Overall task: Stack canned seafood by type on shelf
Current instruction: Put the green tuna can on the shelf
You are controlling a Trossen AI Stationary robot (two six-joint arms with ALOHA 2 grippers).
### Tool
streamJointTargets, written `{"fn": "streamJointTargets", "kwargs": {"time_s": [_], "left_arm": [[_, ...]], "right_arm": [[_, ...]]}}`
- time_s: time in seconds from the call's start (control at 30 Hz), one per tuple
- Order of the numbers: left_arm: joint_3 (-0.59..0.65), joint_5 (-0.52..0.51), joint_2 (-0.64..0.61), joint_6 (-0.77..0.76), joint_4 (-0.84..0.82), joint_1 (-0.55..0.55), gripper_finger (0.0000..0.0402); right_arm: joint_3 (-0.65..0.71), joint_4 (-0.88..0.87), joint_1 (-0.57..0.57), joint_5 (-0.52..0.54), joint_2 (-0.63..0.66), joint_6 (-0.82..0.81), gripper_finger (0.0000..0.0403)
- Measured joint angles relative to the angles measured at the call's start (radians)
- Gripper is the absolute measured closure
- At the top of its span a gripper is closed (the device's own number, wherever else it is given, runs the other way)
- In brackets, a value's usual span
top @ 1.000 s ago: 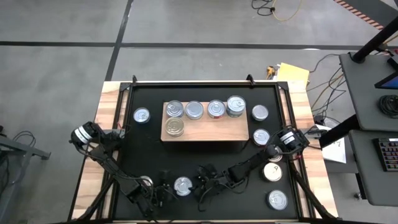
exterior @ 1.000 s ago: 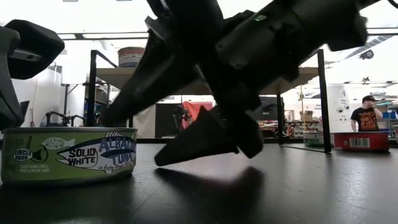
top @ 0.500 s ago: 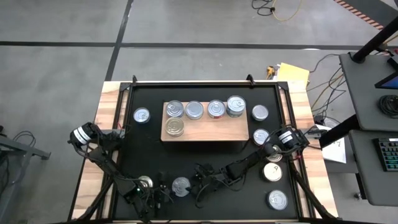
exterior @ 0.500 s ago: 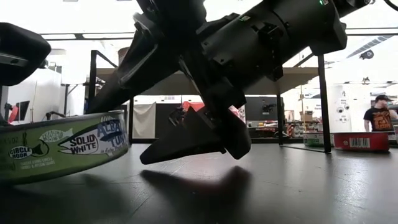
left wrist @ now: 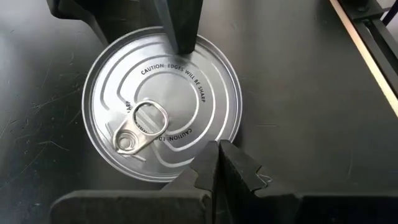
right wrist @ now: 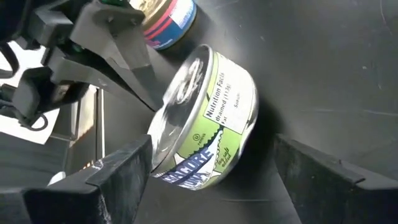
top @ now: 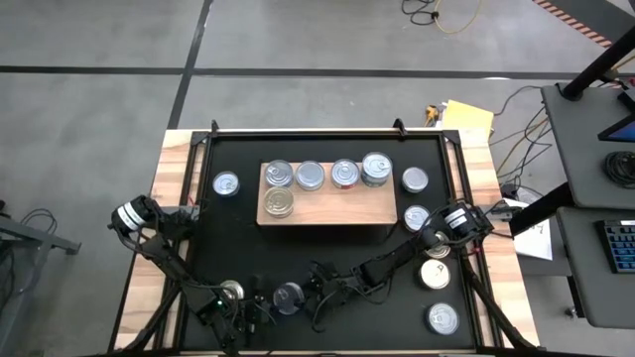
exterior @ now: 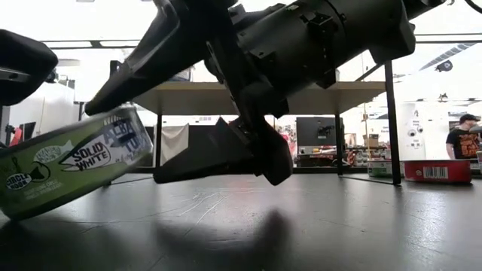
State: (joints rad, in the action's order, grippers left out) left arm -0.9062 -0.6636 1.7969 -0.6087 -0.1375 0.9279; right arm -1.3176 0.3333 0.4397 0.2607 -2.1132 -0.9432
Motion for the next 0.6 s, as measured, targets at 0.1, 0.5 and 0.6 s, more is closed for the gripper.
{"fn": "streamJointTargets", "kwargs": {"time_s": [0.1,0.5,0.6], "left_arm": [[0.000,-0.001,0.000,0.001,0.000,0.000,0.0402],[0.001,-0.031,0.001,0.037,0.035,-0.001,0.0402],[0.001,-0.034,0.001,0.038,0.035,-0.002,0.0402]], "right_arm": [[-0.006,0.000,0.000,0.000,0.000,0.006,0.0077],[-0.071,-0.024,-0.016,-0.036,-0.060,0.019,0.0118],[-0.070,-0.029,-0.017,-0.035,-0.058,0.014,0.0157]]}}
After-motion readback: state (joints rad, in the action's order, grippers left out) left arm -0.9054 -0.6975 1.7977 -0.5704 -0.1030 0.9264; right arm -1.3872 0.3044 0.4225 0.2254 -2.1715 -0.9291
